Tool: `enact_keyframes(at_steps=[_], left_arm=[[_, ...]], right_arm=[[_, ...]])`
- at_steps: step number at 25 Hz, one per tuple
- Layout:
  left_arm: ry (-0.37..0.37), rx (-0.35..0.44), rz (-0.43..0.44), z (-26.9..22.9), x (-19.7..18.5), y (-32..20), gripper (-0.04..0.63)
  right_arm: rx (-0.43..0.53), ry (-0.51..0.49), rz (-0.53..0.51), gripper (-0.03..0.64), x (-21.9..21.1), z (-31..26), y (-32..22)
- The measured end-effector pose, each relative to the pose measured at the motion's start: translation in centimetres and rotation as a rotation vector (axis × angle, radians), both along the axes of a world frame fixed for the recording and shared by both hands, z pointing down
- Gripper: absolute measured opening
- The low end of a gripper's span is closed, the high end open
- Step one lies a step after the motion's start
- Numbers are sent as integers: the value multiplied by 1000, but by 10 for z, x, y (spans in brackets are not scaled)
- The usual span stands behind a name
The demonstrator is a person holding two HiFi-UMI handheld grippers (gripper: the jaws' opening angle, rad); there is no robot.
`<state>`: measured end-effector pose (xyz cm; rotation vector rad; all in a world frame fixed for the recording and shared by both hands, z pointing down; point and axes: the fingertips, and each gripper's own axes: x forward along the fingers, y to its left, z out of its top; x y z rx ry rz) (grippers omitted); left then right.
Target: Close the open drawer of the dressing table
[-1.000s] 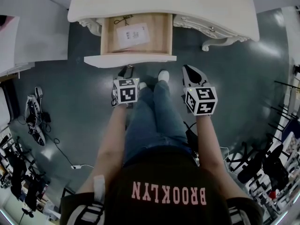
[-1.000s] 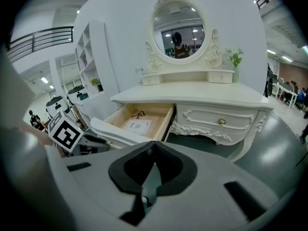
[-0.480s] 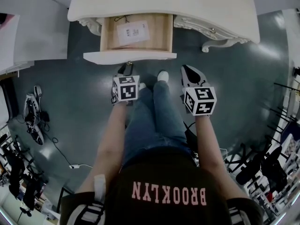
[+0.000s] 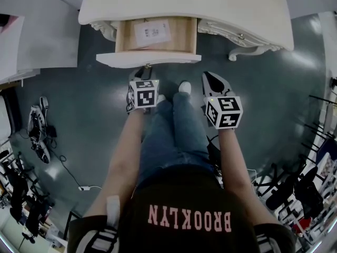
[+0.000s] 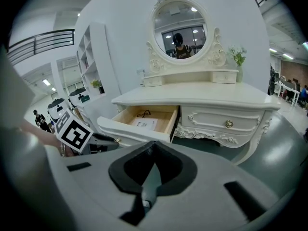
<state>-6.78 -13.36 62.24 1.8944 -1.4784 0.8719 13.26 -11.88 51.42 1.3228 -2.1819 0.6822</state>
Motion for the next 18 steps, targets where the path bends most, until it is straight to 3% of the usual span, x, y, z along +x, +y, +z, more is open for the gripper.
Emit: enact_keyframes(at_steps=[18], left_arm=[[11,25,16,1,0,-43,120]], right_arm=[[18,-22,52,-5,4,-7,-32]])
